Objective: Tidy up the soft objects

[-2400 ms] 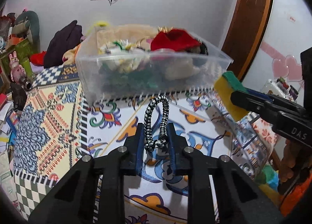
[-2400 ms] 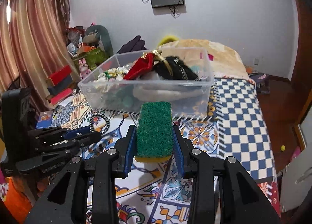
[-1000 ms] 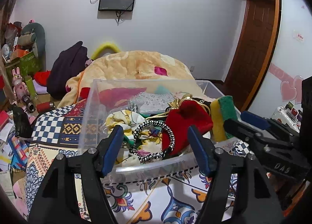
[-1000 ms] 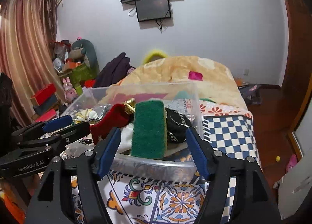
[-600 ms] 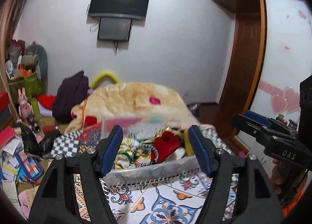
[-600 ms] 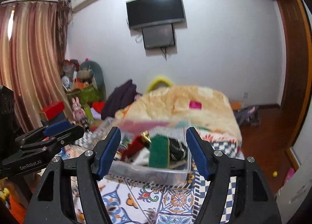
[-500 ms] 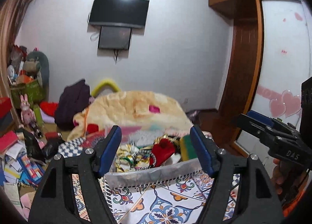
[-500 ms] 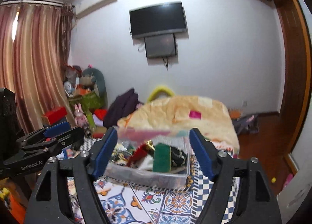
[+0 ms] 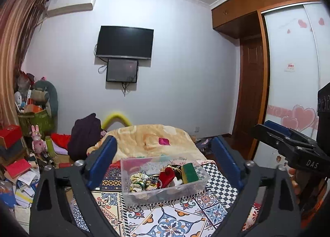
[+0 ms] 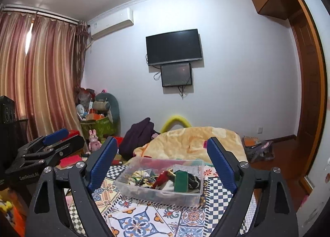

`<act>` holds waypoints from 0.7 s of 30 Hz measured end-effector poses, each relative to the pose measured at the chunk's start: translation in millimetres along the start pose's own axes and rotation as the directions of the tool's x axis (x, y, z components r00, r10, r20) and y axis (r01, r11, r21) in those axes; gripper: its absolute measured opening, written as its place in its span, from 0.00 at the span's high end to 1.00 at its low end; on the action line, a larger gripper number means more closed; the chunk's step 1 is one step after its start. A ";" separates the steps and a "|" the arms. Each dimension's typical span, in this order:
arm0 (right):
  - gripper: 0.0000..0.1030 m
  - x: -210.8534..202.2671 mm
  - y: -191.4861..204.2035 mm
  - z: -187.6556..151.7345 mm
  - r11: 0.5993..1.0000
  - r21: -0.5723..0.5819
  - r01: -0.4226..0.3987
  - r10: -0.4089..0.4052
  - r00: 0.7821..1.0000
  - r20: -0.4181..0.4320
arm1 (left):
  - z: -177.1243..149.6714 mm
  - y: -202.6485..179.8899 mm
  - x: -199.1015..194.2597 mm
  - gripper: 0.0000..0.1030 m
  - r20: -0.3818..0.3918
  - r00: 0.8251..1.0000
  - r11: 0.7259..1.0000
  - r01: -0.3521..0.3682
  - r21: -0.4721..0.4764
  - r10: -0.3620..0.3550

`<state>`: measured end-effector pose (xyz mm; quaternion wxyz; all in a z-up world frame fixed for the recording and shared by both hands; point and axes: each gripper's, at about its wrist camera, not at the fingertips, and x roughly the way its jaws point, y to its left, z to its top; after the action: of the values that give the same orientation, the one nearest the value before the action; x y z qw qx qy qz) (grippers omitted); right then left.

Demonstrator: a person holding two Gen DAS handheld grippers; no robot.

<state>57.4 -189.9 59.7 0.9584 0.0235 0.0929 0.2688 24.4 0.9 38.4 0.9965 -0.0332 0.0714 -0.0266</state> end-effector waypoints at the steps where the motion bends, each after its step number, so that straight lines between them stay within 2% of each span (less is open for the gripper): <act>1: 0.10 -2.2 1.5 -0.6 1.000 -0.001 -0.001 0.001 1.000 0.005 | 0.8 -0.8 -3.2 0.06 0.004 1.000 1.000 0.000 0.003 0.000; 4: 0.00 -4.3 4.0 -1.8 1.000 -0.002 -0.004 0.004 1.000 0.019 | 0.6 -3.0 -7.2 0.00 0.009 1.000 1.000 -0.001 0.006 0.001; 21: 0.00 -9.7 5.1 -8.7 1.000 0.005 -0.003 0.003 1.000 0.020 | -7.4 -7.2 -6.9 0.00 -0.014 1.000 1.000 -0.009 0.020 0.010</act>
<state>45.0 -190.6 53.3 0.9589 0.0285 0.0838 0.2696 16.2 -6.4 32.5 0.9964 -0.0225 0.0785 -0.0229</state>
